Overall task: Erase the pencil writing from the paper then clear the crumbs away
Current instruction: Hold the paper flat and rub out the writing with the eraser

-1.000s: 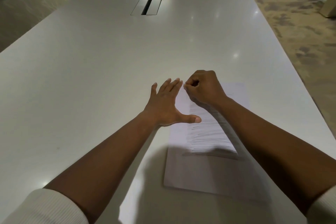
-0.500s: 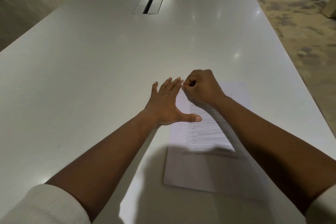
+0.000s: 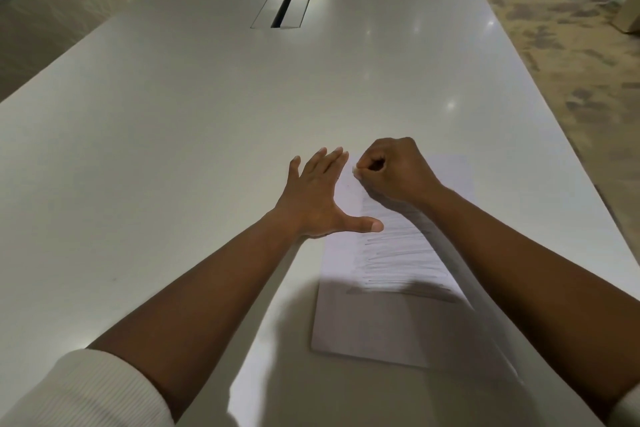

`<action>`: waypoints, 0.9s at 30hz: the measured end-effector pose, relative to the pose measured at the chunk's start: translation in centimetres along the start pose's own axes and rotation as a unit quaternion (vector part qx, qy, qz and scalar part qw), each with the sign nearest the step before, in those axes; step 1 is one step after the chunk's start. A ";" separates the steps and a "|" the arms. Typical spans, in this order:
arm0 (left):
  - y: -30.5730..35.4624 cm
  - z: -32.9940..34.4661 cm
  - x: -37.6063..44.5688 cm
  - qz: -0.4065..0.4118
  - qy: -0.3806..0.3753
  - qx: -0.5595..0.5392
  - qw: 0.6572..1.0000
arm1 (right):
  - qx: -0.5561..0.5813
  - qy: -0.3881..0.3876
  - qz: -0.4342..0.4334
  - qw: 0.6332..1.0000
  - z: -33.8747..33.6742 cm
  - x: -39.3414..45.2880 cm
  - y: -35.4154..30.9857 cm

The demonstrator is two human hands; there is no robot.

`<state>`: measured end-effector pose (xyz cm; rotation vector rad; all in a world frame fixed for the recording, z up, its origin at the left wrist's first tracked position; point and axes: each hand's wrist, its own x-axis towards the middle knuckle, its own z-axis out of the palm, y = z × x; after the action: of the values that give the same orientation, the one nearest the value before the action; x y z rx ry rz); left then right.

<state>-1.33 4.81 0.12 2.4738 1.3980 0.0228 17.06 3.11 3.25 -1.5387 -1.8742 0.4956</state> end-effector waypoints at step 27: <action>0.1 -0.3 0.1 -0.003 -0.008 0.010 1.000 | -0.038 0.003 0.032 0.999 -0.2 1.5 0.3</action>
<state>-1.21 4.91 0.45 2.4805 1.4053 -0.0134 17.27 4.64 3.55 -1.6526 -1.8628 0.4537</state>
